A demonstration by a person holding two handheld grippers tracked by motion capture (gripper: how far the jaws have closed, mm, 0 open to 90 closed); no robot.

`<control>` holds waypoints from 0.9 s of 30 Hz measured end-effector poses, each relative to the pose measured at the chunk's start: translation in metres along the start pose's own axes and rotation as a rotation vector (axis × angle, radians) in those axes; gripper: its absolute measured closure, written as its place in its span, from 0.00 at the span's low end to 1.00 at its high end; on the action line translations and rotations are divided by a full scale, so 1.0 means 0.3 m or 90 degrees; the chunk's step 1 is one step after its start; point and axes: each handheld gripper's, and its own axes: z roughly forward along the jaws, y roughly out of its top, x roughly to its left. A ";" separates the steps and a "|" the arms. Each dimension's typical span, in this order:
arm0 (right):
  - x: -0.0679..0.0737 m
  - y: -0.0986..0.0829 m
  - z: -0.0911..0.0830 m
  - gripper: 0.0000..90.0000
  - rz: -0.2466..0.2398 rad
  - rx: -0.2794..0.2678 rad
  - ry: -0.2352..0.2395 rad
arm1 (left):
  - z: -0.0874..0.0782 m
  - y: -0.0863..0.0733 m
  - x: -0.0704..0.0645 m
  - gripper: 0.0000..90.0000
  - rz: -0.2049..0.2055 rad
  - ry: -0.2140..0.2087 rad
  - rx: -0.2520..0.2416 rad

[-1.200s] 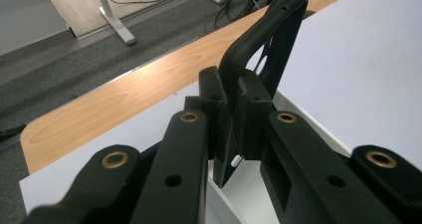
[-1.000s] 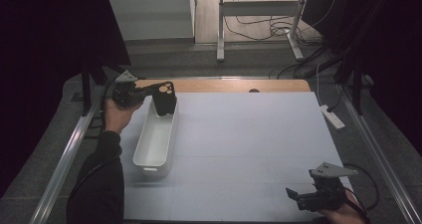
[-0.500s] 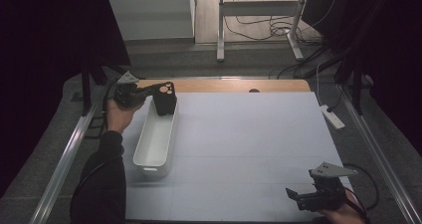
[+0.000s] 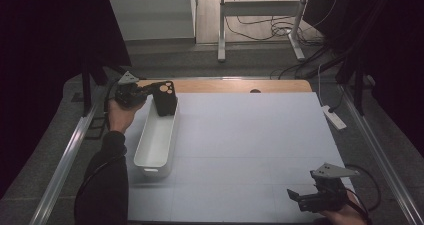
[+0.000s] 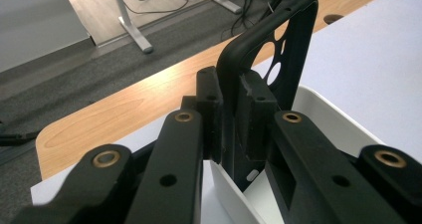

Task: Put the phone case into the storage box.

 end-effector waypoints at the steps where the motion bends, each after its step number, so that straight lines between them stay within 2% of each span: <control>1: 0.000 0.000 0.000 0.00 0.000 0.000 0.000 | 0.001 0.000 0.000 0.90 0.000 0.001 0.000; 5: 0.000 0.000 0.000 0.00 0.000 0.000 0.000 | 0.005 0.002 -0.001 0.88 -0.006 0.010 0.000; 16: 0.000 0.000 -0.001 0.00 -0.001 -0.001 0.001 | 0.011 0.003 0.002 0.80 -0.030 0.009 -0.004; 27: 0.001 -0.001 -0.002 0.00 -0.001 -0.002 -0.001 | 0.009 -0.002 -0.002 0.61 -0.070 -0.002 -0.007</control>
